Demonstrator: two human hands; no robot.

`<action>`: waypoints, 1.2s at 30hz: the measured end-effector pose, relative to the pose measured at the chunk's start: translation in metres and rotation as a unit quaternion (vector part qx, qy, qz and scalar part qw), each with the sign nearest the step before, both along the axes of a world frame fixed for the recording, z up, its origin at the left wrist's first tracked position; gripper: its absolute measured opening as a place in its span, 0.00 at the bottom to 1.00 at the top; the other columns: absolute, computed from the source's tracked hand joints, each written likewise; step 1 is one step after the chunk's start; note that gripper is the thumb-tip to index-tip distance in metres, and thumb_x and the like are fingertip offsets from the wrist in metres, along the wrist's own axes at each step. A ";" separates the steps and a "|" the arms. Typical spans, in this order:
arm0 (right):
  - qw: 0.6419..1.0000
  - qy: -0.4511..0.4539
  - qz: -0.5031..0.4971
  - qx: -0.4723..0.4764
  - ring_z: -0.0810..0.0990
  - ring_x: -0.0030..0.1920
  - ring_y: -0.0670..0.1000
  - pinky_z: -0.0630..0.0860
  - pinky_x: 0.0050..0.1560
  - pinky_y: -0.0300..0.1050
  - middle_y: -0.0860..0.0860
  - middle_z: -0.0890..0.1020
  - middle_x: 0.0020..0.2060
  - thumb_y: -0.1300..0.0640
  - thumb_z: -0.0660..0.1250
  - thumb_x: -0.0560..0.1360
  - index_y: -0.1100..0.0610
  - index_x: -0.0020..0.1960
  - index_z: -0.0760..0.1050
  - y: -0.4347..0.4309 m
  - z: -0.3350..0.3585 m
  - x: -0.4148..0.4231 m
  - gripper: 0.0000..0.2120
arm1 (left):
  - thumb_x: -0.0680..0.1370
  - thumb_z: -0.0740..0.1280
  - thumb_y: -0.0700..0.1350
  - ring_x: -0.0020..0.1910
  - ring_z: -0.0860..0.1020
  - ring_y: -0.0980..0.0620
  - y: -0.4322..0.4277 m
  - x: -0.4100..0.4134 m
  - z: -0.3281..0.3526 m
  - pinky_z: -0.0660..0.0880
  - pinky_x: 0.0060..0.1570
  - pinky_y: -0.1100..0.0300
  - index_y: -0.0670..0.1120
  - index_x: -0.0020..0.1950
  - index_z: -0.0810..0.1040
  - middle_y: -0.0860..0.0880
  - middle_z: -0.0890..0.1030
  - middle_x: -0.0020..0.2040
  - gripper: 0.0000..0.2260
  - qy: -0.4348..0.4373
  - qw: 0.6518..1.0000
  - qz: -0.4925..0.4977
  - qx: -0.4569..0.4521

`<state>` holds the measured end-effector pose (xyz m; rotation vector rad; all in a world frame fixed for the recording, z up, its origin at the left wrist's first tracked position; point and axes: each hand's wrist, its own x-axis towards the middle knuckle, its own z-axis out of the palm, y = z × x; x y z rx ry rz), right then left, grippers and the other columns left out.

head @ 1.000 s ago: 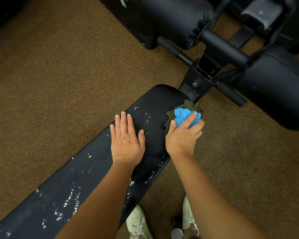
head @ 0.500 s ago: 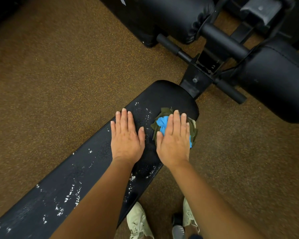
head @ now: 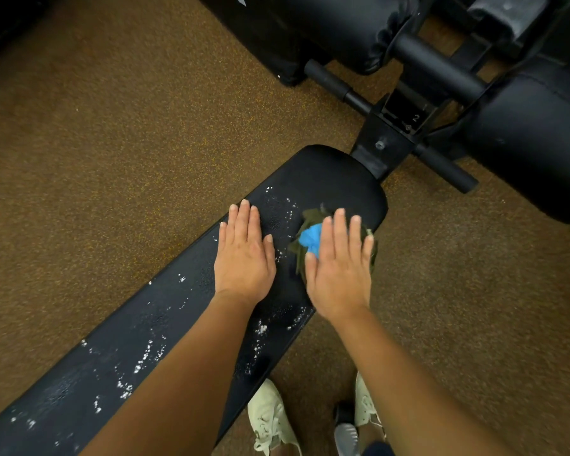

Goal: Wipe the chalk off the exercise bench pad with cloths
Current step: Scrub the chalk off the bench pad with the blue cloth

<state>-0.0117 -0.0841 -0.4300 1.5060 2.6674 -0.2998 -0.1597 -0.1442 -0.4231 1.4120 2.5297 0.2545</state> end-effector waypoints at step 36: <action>0.993 0.028 -0.112 -0.009 0.46 0.77 0.60 0.46 0.75 0.61 0.60 0.50 0.78 0.48 0.51 0.79 0.63 0.77 0.50 -0.028 0.000 -0.024 0.32 | 0.81 0.44 0.53 0.77 0.44 0.47 -0.027 -0.006 -0.004 0.43 0.75 0.50 0.41 0.77 0.52 0.44 0.50 0.78 0.27 0.029 0.998 -0.046 -0.020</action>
